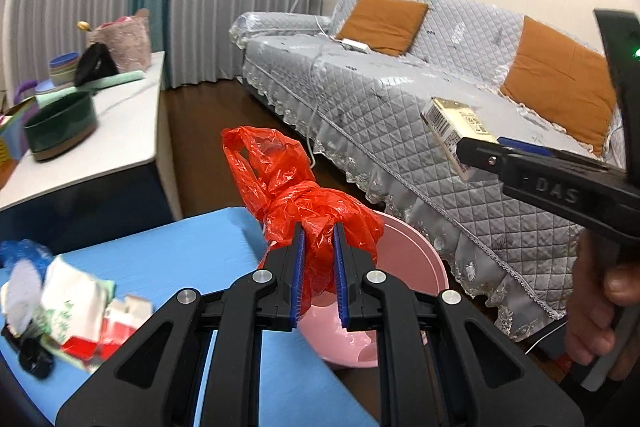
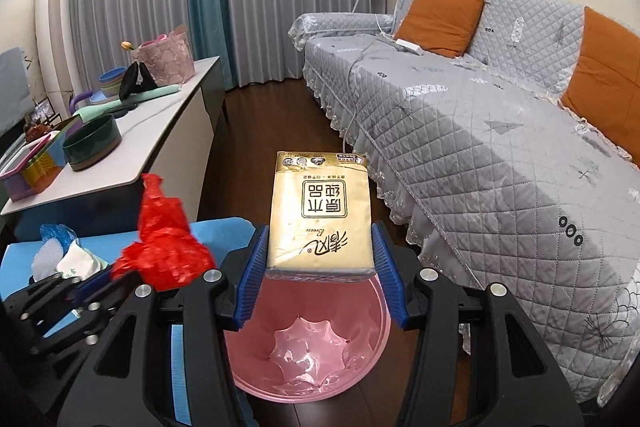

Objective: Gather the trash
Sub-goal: 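Carry both items over the pink bin and open both tools to drop them, then move both open tools back over the table of trash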

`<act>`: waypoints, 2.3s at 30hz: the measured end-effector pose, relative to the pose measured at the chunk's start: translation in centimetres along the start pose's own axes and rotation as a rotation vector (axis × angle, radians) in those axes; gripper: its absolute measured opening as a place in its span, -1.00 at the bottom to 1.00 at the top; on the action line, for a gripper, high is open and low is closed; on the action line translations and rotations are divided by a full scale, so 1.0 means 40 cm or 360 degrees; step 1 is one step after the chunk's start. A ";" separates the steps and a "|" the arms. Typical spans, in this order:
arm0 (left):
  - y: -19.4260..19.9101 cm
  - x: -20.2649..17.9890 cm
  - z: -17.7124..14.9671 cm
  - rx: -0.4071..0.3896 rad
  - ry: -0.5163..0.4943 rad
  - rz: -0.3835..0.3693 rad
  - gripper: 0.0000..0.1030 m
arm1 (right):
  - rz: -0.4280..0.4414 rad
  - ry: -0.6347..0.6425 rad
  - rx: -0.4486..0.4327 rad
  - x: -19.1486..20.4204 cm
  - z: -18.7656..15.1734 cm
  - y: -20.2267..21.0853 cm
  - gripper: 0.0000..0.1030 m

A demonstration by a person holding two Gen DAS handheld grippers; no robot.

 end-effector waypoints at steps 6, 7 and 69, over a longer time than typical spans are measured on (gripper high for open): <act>-0.053 -0.007 -0.018 0.0038 0.0001 -0.0019 -0.74 | -0.0007 0.0008 0.0004 -0.002 -0.004 -0.010 0.00; -0.060 -0.009 -0.016 0.0038 -0.0004 -0.0021 -0.74 | -0.0008 0.0011 -0.0001 0.000 -0.003 -0.011 0.00; 0.552 0.681 -0.018 -0.0217 0.0357 0.0845 -0.65 | 0.0635 0.0070 -0.0009 0.464 -0.114 0.114 -0.28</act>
Point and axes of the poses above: each gripper's, at about its wrist camera, not at the fingertips, and y roughly against the way its jaws point, x to its left, z to its top, the point moved 1 cm from there along -y, roughly the way its jaws point, and after that the axes turned 15 degrees about -x, right-handed, at the moved point
